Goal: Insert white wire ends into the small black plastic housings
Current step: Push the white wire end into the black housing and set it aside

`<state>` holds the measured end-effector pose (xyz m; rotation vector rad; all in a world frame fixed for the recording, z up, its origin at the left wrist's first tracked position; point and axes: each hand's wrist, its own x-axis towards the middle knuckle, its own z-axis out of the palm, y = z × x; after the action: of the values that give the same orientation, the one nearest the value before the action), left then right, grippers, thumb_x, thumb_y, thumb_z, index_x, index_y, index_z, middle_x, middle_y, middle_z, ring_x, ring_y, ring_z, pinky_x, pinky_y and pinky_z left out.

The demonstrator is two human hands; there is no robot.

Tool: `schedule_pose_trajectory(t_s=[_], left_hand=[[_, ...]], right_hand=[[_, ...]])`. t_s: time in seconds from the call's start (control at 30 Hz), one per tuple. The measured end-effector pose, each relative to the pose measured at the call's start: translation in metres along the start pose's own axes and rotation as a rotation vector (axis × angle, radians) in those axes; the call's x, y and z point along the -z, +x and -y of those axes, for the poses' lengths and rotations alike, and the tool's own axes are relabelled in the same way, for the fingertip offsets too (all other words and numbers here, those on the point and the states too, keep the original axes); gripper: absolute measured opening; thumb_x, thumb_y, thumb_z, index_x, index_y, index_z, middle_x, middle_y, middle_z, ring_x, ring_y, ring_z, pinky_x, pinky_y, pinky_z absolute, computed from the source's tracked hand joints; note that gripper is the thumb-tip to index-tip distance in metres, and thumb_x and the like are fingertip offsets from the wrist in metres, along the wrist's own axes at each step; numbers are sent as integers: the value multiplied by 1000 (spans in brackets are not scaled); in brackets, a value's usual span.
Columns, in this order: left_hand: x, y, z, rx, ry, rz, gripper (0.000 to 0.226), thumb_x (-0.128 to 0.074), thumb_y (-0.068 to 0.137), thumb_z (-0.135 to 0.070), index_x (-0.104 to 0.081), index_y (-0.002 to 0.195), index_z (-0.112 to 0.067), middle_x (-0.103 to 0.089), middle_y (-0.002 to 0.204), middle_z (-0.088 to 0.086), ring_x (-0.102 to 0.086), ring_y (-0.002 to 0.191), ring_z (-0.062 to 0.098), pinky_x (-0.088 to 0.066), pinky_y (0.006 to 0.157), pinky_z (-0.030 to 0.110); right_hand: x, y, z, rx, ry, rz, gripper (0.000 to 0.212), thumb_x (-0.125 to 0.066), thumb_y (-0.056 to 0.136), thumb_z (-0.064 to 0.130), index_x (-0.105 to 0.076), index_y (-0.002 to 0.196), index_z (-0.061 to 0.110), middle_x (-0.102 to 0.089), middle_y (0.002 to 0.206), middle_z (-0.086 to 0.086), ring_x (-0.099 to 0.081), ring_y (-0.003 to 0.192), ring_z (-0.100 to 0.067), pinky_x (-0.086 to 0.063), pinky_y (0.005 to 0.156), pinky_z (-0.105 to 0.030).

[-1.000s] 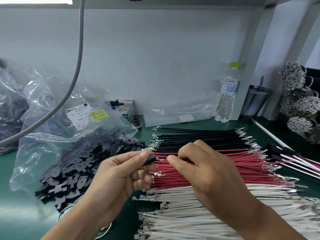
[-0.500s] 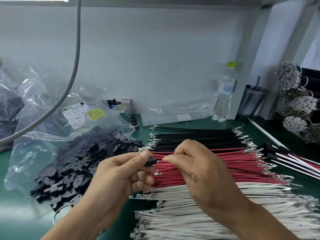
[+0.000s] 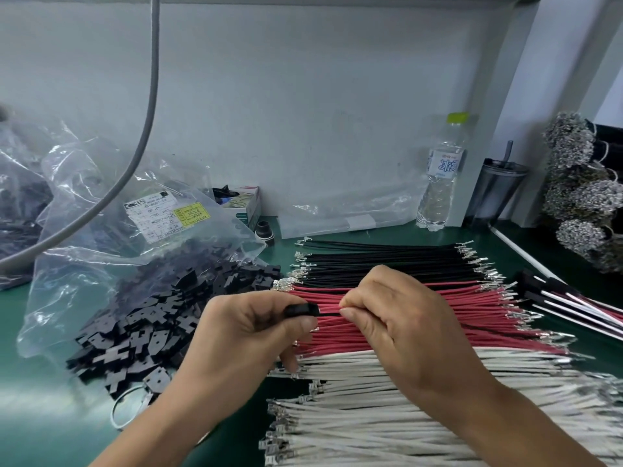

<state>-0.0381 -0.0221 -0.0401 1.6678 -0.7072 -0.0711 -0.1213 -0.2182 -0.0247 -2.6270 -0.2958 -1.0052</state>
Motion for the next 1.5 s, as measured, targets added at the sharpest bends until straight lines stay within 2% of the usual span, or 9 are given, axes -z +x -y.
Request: schedule_pose_trajectory(t_s=[0.23, 0.47, 0.63, 0.7, 1.03, 1.2, 1.27, 1.37, 1.5], left_hand=[[-2, -1, -2, -23, -73, 37, 5, -80, 77, -25, -82, 81, -24, -75, 71, 10, -66, 45, 21, -47, 45, 15], [2, 3, 3, -57, -15, -28, 7, -80, 77, -30, -81, 84, -29, -76, 73, 7, -66, 47, 23, -52, 48, 23], [4, 5, 10, -48, -5, -42, 4, -82, 80, -26, -80, 84, -28, -76, 72, 6, -67, 48, 21, -53, 48, 22], [4, 5, 12, -54, 15, -41, 4, -81, 81, -27, -80, 85, -28, -76, 73, 5, -67, 48, 20, -52, 48, 21], [5, 7, 15, -34, -3, -70, 11, -83, 80, -21, -81, 87, -29, -75, 69, 4, -67, 48, 18, -46, 46, 15], [7, 8, 14, 26, -69, -72, 15, -84, 74, -30, -83, 89, -31, -74, 65, 7, -66, 51, 13, -47, 46, 19], [8, 8, 13, 50, -88, -63, 16, -84, 73, -32, -83, 89, -32, -74, 65, 8, -66, 52, 14, -48, 45, 22], [8, 8, 11, 78, -120, -77, 18, -85, 71, -30, -83, 89, -27, -75, 68, 8, -67, 52, 15, -49, 46, 22], [7, 8, 8, 98, -170, -64, 18, -84, 70, -25, -84, 88, -23, -76, 72, 8, -67, 53, 16, -49, 45, 21]], right_hand=[[0, -1, 1, -5, 65, 35, 24, -49, 100, 33, -67, 91, 22, -53, 88, 15, -51, 80, -2, -39, 73, -12], [19, 6, 2, 84, -168, -52, 7, -70, 89, 33, -70, 86, 26, -57, 86, 14, -51, 79, -9, -40, 65, -20], [23, 2, 17, -166, 250, 686, 33, -74, 69, 63, -72, 86, 35, -63, 89, 21, -61, 85, 0, -47, 67, -18], [19, -1, 18, -189, 255, 816, 35, -79, 67, 60, -71, 92, 38, -63, 93, 24, -61, 85, 2, -50, 66, -20], [24, 5, 16, -254, 330, 763, 7, -70, 88, 34, -73, 85, 29, -69, 87, 20, -65, 82, 0, -51, 70, -20], [30, 11, 9, -398, 509, 487, 11, -73, 90, 24, -73, 84, 33, -68, 72, 6, -61, 59, -7, -54, 55, -30], [32, 13, 6, -413, 544, 298, 17, -75, 87, 19, -74, 84, 36, -67, 72, 9, -57, 59, -3, -48, 55, -19], [34, 13, 5, -323, 383, 59, 16, -72, 87, 21, -71, 82, 35, -64, 85, 14, -61, 78, -6, -43, 67, -9], [24, 7, 11, -163, 64, 82, 13, -69, 91, 20, -67, 87, 32, -57, 85, 19, -58, 83, -5, -43, 67, -14]])
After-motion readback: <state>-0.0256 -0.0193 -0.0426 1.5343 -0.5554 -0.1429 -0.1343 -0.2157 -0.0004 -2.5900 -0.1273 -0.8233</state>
